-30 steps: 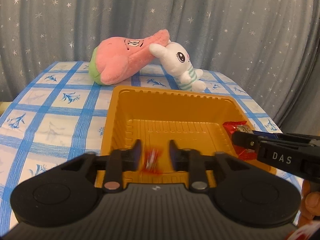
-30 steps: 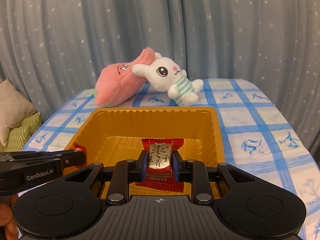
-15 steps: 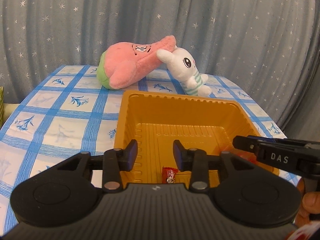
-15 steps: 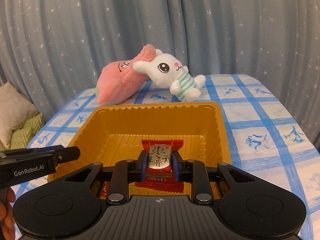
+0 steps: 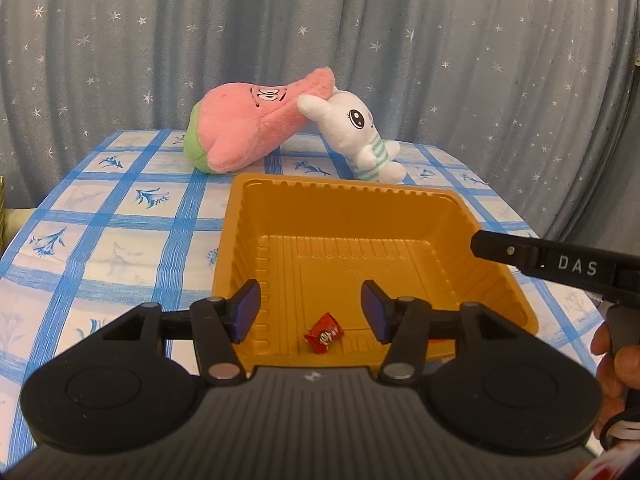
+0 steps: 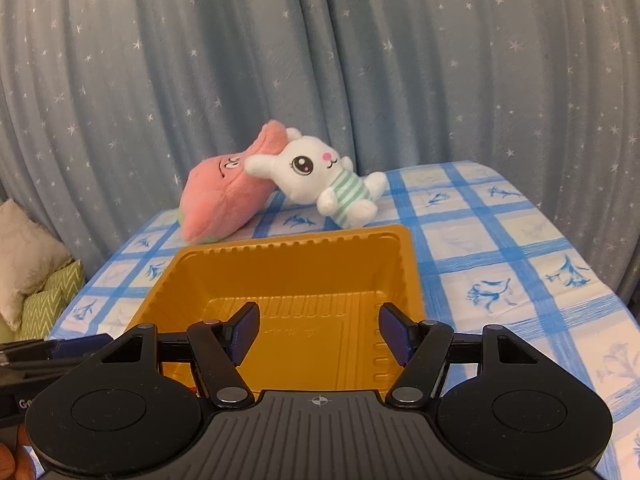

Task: Organize snacks
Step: 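Move both tools back toward the snack pile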

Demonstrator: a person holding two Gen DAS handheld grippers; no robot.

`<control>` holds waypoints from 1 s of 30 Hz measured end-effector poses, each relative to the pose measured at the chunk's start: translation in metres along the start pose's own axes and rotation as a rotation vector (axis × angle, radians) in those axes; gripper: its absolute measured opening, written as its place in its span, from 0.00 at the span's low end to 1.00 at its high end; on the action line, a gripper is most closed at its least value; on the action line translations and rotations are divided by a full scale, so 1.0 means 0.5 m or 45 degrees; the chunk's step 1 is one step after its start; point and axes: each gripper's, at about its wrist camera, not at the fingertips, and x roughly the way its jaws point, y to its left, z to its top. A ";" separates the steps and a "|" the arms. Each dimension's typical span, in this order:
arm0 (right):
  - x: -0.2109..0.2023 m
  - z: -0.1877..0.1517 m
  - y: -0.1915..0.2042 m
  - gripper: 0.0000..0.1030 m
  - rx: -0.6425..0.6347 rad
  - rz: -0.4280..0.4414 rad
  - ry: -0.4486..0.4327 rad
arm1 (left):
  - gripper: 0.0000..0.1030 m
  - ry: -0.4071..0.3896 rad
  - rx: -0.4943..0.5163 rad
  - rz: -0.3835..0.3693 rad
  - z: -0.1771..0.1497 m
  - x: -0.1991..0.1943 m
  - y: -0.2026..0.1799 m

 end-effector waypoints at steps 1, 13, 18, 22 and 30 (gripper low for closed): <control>-0.007 -0.001 0.000 0.64 0.000 -0.006 -0.004 | 0.53 -0.001 0.003 0.000 -0.001 -0.005 -0.003; -0.168 -0.052 0.034 0.64 -0.018 -0.031 -0.027 | 0.69 -0.018 -0.121 0.042 -0.067 -0.168 -0.004; -0.251 -0.097 0.053 0.64 -0.025 -0.027 -0.010 | 0.70 0.024 -0.185 0.058 -0.130 -0.253 -0.004; -0.316 -0.144 0.064 0.64 0.000 -0.017 0.022 | 0.75 0.040 -0.203 0.067 -0.171 -0.319 -0.009; -0.422 -0.226 0.089 0.64 -0.022 -0.005 0.069 | 0.76 0.060 -0.159 0.111 -0.231 -0.424 -0.027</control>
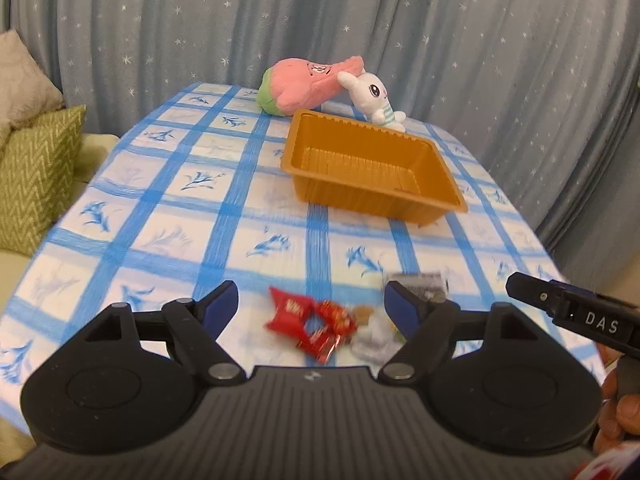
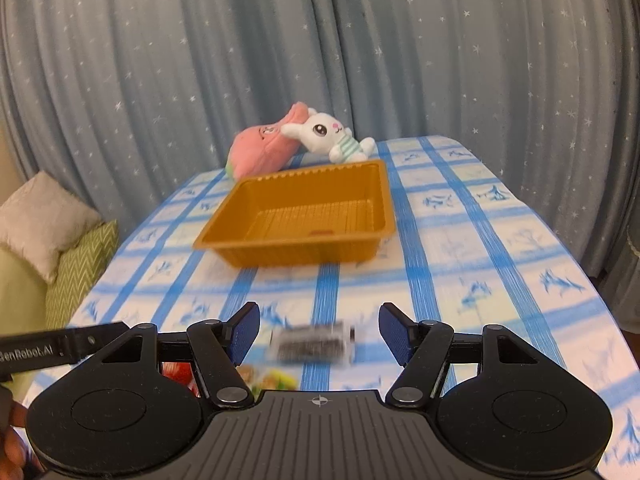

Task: Organize snacks
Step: 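Move both tools back toward the snack pile, then grasp the green-and-white snack pouch with the right gripper while the left gripper grasps a dark red candy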

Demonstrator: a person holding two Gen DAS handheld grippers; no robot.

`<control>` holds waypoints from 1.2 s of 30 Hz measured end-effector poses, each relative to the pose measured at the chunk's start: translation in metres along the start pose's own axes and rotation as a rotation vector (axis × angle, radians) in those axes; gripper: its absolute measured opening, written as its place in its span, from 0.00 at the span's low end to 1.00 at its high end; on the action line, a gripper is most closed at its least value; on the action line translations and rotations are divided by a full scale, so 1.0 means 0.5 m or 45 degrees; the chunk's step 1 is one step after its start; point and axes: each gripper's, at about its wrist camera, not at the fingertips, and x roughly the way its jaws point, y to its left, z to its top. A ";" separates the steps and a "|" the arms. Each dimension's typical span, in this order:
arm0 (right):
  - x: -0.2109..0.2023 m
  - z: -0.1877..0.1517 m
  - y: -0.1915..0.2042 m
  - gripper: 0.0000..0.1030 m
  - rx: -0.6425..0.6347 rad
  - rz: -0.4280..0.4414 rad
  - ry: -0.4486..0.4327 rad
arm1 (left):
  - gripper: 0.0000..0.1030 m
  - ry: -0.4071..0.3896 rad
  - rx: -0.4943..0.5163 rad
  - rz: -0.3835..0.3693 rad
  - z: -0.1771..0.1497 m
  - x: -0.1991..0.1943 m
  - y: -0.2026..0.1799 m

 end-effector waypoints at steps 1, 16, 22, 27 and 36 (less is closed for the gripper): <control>-0.009 -0.009 0.003 0.64 -0.007 0.011 0.007 | 0.76 0.000 0.007 0.000 -0.007 -0.009 0.000; 0.015 -0.083 0.010 0.64 -0.129 0.082 0.151 | 0.76 0.078 0.031 0.007 -0.052 0.007 0.020; 0.068 -0.102 0.035 0.63 -0.278 0.176 0.239 | 0.76 0.101 0.029 0.024 -0.057 0.032 0.035; 0.117 -0.117 0.054 0.51 -0.392 0.172 0.281 | 0.76 0.115 0.020 0.023 -0.060 0.049 0.046; 0.169 -0.128 0.068 0.37 -0.529 0.159 0.370 | 0.76 0.131 -0.003 0.016 -0.063 0.068 0.057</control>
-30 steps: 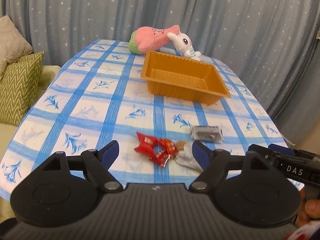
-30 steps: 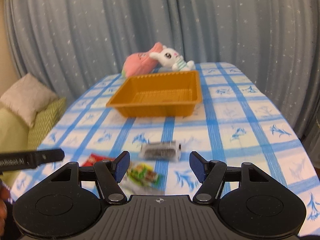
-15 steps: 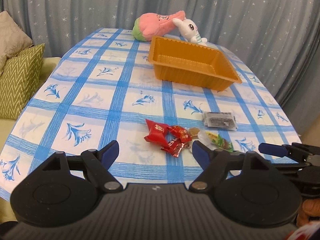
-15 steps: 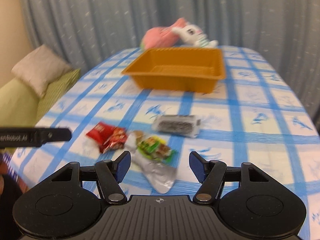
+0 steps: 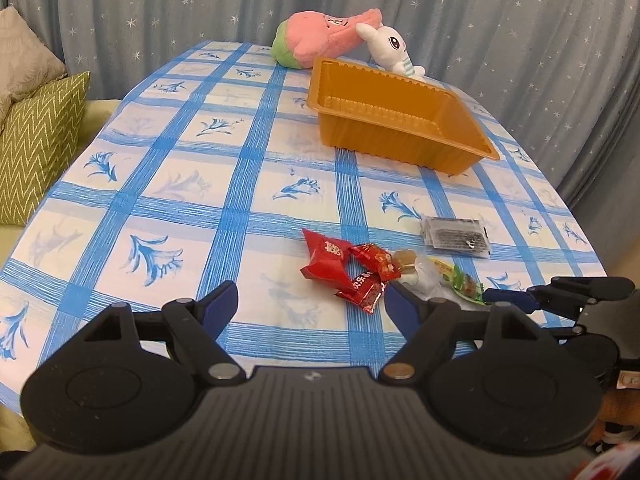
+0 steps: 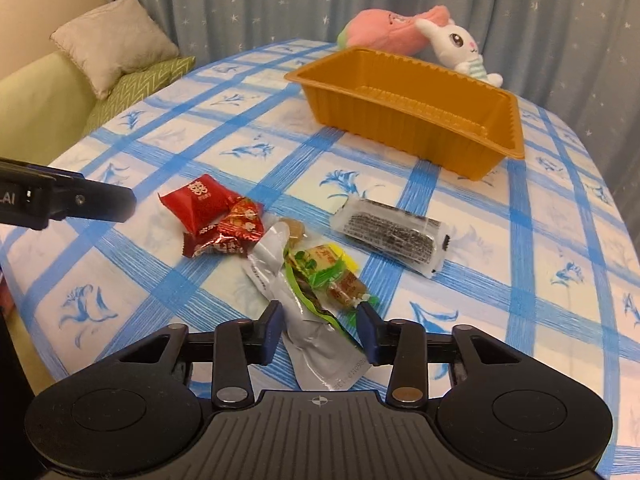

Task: Organize snacks
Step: 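Grasp the green-and-white snack pouch with the right gripper while the left gripper grasps a dark red candy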

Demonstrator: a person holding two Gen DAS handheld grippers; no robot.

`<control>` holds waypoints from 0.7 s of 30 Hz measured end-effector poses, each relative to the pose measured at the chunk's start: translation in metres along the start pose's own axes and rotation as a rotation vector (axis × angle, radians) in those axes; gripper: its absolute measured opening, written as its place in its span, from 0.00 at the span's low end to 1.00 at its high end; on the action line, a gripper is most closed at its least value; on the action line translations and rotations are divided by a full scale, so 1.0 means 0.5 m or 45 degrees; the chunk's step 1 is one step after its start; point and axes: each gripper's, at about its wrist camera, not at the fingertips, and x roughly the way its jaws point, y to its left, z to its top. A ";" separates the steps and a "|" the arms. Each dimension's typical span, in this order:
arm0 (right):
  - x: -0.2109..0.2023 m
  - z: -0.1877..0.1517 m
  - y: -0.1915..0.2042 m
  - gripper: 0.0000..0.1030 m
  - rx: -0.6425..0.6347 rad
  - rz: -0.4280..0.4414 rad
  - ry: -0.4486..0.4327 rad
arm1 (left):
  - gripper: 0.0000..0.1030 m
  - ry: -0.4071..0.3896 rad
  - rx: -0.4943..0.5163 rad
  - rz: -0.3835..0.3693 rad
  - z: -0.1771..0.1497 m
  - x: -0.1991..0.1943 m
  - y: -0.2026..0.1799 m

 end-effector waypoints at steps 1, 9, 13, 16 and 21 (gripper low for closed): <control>0.001 0.001 0.002 0.37 -0.007 -0.003 0.005 | 0.76 0.001 -0.002 -0.002 0.000 0.001 0.001; 0.004 0.011 0.027 0.26 -0.062 0.012 0.065 | 0.76 0.014 -0.003 -0.019 -0.004 0.009 -0.003; 0.017 0.013 0.031 0.22 -0.085 0.046 0.085 | 0.76 0.022 -0.002 -0.029 -0.005 0.012 -0.003; 0.021 0.019 0.032 0.21 -0.075 0.049 0.081 | 0.76 0.030 0.006 -0.037 -0.006 0.014 -0.003; -0.003 0.015 0.030 0.21 -0.038 0.029 0.022 | 0.75 0.047 0.045 -0.053 -0.005 0.019 -0.008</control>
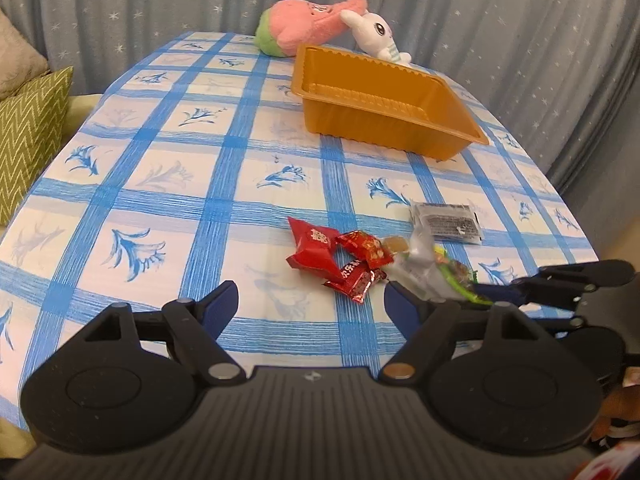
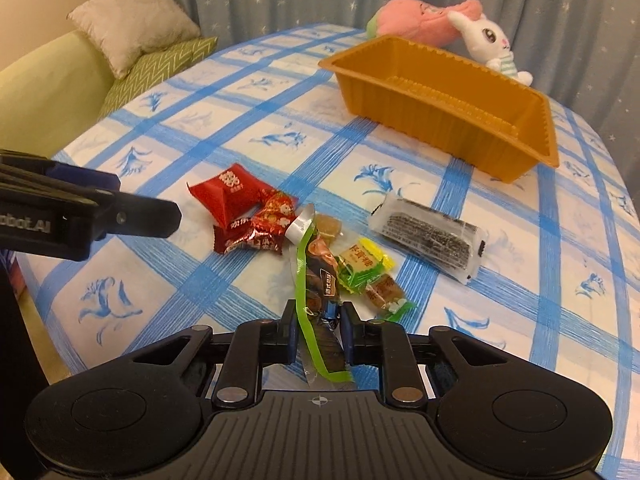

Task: Organize snacks
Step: 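Grasp the green-and-white snack pouch with the right gripper while the left gripper grasps a dark red candy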

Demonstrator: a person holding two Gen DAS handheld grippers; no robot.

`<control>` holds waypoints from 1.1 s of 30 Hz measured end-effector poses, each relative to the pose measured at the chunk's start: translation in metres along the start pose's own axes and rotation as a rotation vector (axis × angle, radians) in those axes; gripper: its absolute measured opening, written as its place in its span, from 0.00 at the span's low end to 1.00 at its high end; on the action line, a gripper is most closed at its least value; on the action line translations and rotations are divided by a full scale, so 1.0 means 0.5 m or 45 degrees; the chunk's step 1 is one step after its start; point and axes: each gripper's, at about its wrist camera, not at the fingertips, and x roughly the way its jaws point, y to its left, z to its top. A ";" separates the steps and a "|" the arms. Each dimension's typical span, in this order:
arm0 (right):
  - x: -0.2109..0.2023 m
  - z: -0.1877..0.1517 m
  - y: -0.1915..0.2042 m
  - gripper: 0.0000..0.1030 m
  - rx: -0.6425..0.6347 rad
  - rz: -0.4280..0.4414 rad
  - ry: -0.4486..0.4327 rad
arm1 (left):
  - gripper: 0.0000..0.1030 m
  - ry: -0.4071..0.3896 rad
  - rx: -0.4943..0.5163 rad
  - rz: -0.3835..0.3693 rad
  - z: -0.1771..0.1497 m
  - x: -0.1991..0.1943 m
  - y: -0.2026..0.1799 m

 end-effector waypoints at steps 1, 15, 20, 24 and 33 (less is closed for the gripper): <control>-0.009 -0.002 -0.002 0.21 0.010 -0.008 -0.020 | 0.75 0.008 0.012 -0.006 0.000 0.003 -0.002; -0.062 -0.029 -0.080 0.21 0.203 -0.145 -0.113 | 0.51 0.074 0.468 -0.183 0.011 0.099 -0.097; -0.058 -0.033 -0.087 0.21 0.227 -0.147 -0.114 | 0.50 0.125 0.502 -0.168 0.022 0.137 -0.087; -0.053 -0.033 -0.089 0.21 0.239 -0.143 -0.111 | 0.38 0.160 0.510 -0.174 0.026 0.154 -0.078; -0.053 -0.033 -0.093 0.20 0.262 -0.153 -0.109 | 0.22 0.158 0.467 -0.150 0.016 0.138 -0.092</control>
